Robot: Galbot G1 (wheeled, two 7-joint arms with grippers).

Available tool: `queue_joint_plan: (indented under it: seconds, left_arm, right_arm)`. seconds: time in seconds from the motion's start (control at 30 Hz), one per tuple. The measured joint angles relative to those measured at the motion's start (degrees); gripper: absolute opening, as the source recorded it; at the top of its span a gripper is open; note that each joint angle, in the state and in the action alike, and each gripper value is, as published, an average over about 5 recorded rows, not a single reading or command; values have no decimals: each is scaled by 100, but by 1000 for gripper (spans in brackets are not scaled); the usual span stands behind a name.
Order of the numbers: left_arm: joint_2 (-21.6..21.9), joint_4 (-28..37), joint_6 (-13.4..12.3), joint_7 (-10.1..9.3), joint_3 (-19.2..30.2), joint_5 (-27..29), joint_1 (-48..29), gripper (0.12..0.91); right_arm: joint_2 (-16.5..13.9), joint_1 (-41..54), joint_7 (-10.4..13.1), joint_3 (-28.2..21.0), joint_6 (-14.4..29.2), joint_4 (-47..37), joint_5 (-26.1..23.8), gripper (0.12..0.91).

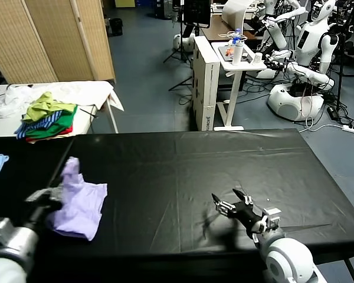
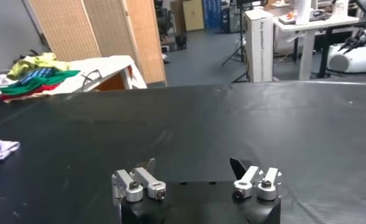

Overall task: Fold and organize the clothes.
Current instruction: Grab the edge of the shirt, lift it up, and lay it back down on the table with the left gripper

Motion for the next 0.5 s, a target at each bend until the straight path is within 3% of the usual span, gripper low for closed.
queue_joint_plan:
  seconds: [0.2,0.5]
  left_arm:
    - [-816,-130,-88,-83,1200,303,-117,152]
    - [-1815,462,-253,-81,2518,874,-667,152]
  right_arm:
    - [83,-57,7,-60,-19,4,-115,907]
    - [111,-70,17,-140,-37,12,-196,907]
